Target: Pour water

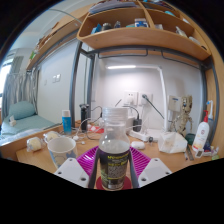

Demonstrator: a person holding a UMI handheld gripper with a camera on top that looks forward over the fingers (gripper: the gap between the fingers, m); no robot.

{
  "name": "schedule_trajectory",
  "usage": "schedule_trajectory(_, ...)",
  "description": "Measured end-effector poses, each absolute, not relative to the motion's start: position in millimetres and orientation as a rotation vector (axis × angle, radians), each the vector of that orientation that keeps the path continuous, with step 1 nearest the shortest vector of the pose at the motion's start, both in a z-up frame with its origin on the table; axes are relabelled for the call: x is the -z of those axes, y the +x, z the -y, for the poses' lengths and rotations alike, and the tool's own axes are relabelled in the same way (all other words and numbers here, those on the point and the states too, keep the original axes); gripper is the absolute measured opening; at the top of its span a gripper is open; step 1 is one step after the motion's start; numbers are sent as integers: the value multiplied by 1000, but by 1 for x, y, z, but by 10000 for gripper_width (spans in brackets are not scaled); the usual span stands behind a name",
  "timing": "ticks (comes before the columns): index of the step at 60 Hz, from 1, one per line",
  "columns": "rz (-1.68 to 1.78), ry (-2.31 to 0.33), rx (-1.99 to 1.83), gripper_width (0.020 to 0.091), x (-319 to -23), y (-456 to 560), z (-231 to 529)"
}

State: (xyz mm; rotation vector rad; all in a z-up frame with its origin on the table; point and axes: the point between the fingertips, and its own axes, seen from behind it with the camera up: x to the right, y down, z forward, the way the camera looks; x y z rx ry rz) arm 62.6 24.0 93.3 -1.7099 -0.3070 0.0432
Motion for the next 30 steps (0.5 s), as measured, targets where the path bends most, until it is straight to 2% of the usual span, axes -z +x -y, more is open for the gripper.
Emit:
schedule_trajectory(5,294,-1734,-52,696,-92,64,-16)
schedule_trajectory(10,286,-1741,-64,773,-90,63,-4)
schedule_trajectory(18,249,-1762,-32,818,-83,74,25)
schedule_trajectory(30,164,-1771,-37,825,-78,87,72)
